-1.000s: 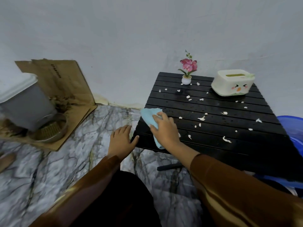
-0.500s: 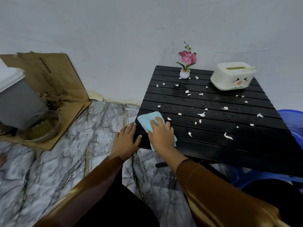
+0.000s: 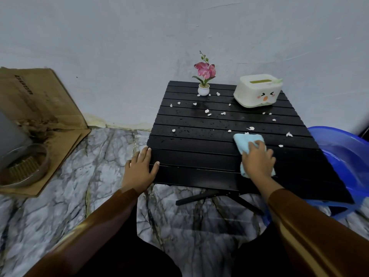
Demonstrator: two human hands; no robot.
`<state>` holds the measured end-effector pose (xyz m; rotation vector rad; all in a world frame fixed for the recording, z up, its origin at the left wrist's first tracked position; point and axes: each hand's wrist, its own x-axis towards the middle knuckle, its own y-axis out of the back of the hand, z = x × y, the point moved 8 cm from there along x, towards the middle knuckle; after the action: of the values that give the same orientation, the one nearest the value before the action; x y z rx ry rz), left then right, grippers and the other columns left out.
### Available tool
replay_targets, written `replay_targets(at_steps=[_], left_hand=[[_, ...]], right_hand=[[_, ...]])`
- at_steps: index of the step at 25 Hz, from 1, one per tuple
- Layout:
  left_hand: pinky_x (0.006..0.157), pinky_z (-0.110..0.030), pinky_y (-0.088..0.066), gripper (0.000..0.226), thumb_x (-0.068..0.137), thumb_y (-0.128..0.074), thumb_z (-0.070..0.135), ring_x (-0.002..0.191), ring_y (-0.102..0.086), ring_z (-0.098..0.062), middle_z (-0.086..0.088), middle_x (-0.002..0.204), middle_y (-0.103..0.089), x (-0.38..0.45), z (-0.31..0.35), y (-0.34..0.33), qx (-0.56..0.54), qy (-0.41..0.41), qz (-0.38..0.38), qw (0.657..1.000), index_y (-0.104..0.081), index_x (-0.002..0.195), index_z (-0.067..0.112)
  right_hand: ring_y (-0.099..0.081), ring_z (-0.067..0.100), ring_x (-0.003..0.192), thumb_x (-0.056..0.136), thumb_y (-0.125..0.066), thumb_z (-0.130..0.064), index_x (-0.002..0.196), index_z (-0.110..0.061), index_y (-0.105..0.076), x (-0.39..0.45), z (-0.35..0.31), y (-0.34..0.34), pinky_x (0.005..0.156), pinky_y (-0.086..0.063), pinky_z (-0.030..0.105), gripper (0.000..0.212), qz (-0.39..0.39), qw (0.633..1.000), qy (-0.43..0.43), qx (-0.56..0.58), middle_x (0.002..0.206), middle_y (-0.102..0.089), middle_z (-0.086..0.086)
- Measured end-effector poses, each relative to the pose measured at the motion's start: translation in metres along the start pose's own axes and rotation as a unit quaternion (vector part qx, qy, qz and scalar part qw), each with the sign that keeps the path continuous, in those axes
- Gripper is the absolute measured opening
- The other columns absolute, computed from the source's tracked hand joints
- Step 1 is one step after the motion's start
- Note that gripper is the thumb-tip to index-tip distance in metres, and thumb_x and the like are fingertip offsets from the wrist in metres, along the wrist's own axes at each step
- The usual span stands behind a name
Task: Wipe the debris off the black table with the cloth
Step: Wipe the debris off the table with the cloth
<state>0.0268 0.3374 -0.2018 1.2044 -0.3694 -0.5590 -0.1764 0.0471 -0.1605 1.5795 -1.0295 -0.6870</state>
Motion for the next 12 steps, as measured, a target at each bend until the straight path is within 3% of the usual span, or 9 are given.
replay_targets(at_steps=[3, 8, 12], left_hand=[[0.117, -0.044, -0.016, 0.06, 0.098, -0.03, 0.044, 0.148, -0.013, -0.025, 0.0, 0.161, -0.015, 0.0, 0.001, 0.001, 0.008, -0.003, -0.002, 1.0, -0.017, 0.151, 0.018], [0.116, -0.046, -0.017, 0.06, 0.098, -0.029, 0.044, 0.148, -0.012, -0.025, 0.0, 0.161, -0.015, 0.0, 0.001, 0.0, 0.021, 0.006, -0.005, 1.0, -0.017, 0.151, 0.017], [0.116, -0.047, -0.018, 0.06, 0.098, -0.03, 0.043, 0.148, -0.012, -0.026, -0.001, 0.161, -0.014, 0.0, 0.002, -0.002, 0.012, 0.011, -0.001, 1.0, -0.017, 0.151, 0.017]], right_hand=[[-0.04, 0.037, 0.117, 0.088, -0.052, -0.019, 0.12, -0.012, -0.057, -0.007, -0.017, 0.015, 0.097, -0.034, 0.043, 0.033, 0.03, 0.998, -0.026, 0.041, 0.142, -0.039, 0.006], [-0.039, 0.03, 0.117, 0.09, -0.05, -0.022, 0.132, -0.017, -0.046, -0.093, -0.136, -0.016, 0.095, -0.035, 0.038, 0.043, -0.04, 0.987, 0.147, 0.06, 0.148, -0.032, -0.001], [-0.041, 0.031, 0.115, 0.093, -0.047, -0.023, 0.139, -0.017, -0.036, -0.115, -0.141, -0.036, 0.094, -0.034, 0.039, 0.048, -0.04, 0.979, 0.198, 0.022, 0.152, -0.027, -0.001]])
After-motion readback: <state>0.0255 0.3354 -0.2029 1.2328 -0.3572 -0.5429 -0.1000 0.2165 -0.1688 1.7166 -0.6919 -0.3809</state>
